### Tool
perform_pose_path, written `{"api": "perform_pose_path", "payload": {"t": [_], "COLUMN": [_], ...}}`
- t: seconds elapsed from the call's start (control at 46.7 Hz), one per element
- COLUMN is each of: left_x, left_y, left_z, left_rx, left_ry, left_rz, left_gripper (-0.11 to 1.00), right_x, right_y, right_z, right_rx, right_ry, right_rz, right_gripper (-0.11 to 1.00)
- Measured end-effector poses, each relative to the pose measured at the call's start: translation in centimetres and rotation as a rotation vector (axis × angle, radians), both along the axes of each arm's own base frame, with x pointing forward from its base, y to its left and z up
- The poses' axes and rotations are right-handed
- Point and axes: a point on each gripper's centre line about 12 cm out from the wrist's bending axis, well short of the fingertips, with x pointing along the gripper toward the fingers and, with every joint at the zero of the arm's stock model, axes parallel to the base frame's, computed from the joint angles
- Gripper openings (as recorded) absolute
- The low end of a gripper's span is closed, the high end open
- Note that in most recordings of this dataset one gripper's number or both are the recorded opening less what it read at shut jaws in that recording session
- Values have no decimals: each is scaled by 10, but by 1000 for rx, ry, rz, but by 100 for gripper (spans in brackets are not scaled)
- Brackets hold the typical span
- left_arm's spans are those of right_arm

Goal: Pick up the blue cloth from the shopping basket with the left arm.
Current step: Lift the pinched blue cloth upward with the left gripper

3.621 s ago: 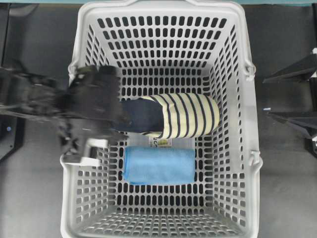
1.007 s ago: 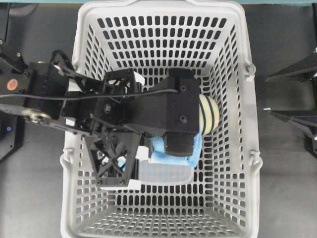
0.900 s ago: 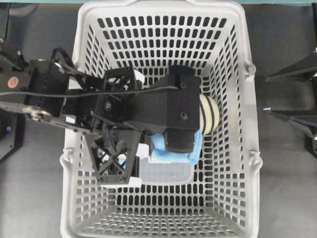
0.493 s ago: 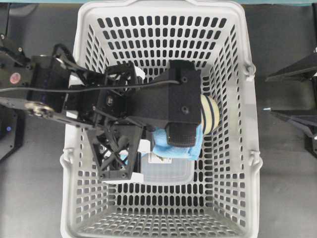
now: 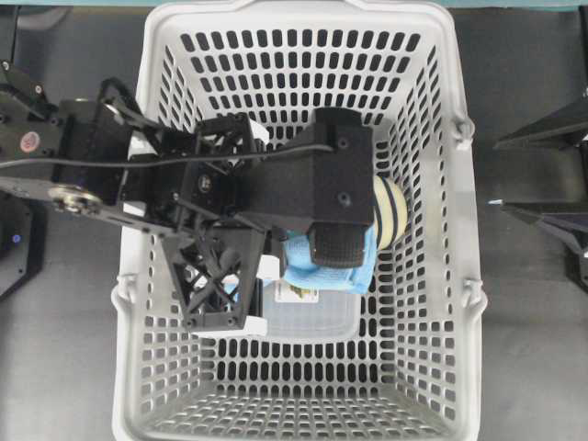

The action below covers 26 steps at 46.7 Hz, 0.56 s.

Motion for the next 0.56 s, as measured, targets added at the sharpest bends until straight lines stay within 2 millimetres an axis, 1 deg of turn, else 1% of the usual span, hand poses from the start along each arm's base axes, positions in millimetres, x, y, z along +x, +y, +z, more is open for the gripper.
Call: {"api": "perform_pose_path", "payload": {"t": [0.3, 0.557], "left_x": [0, -1], "left_y": [0, 0], "left_z": [-5, -4], "left_rx": [2, 1], "left_ry": [14, 14], "left_rz": [0, 1], "left_gripper": [14, 14], "right_x": [-2, -4], "right_y": [0, 0], "right_z": [0, 2], "right_rx": [1, 1], "right_ry": [-5, -14], "right_rz": [0, -2], "right_gripper": [77, 77]}}
